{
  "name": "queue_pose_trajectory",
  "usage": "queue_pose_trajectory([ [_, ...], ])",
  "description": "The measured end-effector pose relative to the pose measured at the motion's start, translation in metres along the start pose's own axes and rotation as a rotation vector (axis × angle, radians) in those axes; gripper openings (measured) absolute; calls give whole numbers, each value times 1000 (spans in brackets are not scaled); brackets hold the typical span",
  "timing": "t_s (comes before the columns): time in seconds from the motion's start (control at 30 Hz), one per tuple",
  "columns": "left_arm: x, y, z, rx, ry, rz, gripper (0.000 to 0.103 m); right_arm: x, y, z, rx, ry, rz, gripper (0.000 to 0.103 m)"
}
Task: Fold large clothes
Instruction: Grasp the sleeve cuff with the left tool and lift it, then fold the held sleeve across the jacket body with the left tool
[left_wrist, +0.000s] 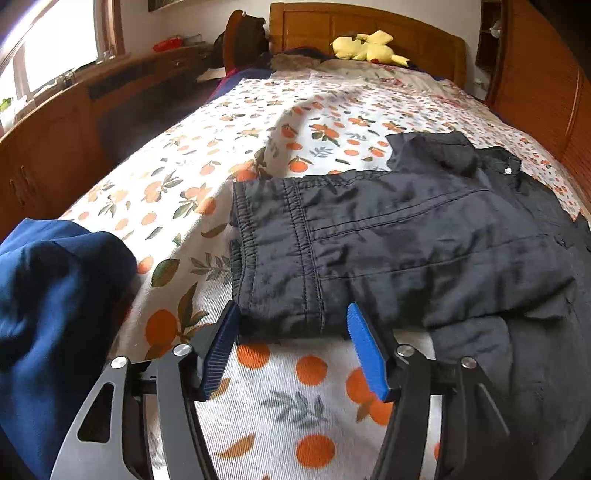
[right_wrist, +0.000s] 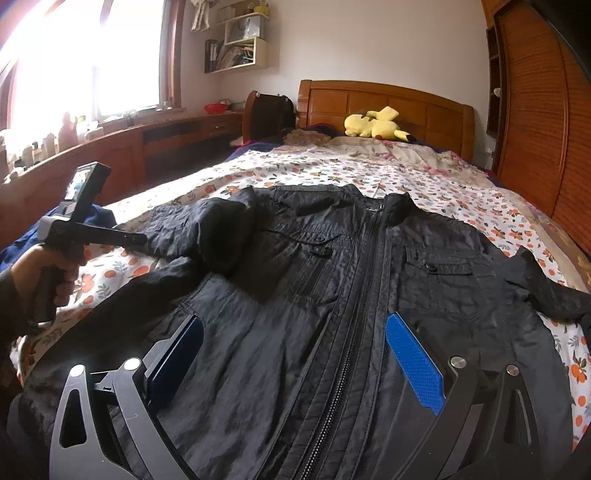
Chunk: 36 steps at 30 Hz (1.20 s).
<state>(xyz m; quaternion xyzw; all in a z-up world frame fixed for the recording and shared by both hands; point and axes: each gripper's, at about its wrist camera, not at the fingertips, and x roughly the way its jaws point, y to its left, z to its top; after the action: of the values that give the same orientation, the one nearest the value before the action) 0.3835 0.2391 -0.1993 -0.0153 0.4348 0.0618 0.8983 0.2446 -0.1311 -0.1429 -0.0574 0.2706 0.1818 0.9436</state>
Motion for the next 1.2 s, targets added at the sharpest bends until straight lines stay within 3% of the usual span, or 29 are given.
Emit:
queue_pose_trajectory([
  [0.27,20,-1,2,-39,43,-8,69,-1,2,1,-7,-1,9,96],
  [0.3,20,-3,2,-34,42,-12,56,-1,3,1,-5,-3,8,96],
  [0.4,17,-11,4,-15,51,-26,31,-4,1,2,0,-11,7,96],
  [0.47,8,-17,6,-7,37,-18,25,-7,-1,3,6,-20,1,96],
  [0.6,-31,-37,12,31,-51,-5,22,-14,-7,4,16,-29,-7,96],
  [0.83,-110,-89,22,93,-199,-72,18,-32,-19,9,38,-56,-31,96],
  [1.2,-182,-173,-22,184,-290,-219,17,-59,-52,10,89,-89,-89,96],
])
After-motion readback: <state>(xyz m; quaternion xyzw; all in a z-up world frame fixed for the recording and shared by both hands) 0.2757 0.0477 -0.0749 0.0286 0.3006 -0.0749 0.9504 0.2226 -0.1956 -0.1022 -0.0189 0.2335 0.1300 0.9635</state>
